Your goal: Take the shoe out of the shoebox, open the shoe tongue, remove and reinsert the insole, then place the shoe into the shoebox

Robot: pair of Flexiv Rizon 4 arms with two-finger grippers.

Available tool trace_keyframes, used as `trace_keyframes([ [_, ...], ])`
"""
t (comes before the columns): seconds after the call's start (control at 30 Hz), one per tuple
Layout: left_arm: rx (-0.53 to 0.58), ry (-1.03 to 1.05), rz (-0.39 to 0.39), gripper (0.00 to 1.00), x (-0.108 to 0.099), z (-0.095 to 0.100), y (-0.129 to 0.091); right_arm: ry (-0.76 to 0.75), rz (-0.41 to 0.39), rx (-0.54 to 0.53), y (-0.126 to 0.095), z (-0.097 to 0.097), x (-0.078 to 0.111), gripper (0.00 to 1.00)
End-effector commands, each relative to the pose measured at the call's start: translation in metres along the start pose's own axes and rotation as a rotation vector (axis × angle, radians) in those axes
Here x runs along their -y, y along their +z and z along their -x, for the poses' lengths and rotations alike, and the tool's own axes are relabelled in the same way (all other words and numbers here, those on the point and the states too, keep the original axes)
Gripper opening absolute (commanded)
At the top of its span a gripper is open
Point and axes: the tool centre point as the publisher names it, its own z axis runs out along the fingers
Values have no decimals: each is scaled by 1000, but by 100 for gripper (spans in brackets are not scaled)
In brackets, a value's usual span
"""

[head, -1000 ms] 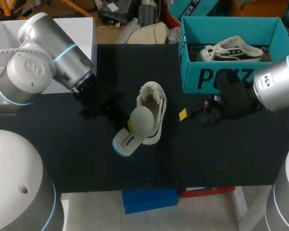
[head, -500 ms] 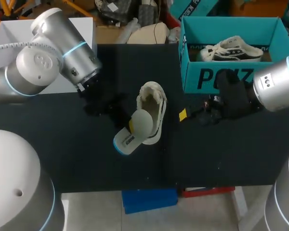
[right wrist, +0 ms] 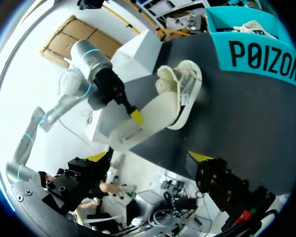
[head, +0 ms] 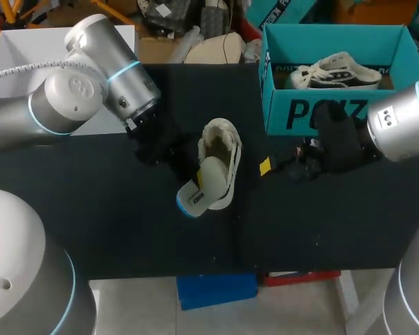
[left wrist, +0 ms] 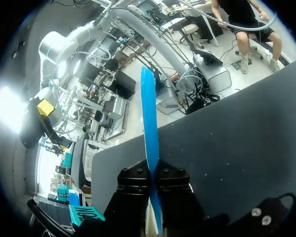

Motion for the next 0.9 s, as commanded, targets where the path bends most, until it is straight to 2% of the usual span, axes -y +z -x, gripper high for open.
trace_keyframes([
  [0.03, -4, 0, -5, 0, -20, 0, 6, 1, -1, 2, 0, 0, 0, 100],
  [0.53, 51, 35, 89, 0, -70, -4, 12, 1, -1, 2, 0, 0, 0, 100],
  [0.73, 47, 53, 177, 0, -83, -2, 9, 1, -1, 2, 0, 0, 0, 100],
  [0.77, 42, 56, 187, 5, -83, -1, 9, 1, -1, 2, 0, 0, 0, 100],
  [0.8, 39, 54, 188, 34, -83, -1, 9, 1, -1, 2, 0, 0, 0, 100],
  [0.83, 38, 54, 188, 46, -83, 0, 8, 1, -1, 2, 0, 0, 0, 100],
  [0.9, 38, 55, 188, 50, -79, 2, 7, 1, -1, 2, 0, 0, 0, 100],
])
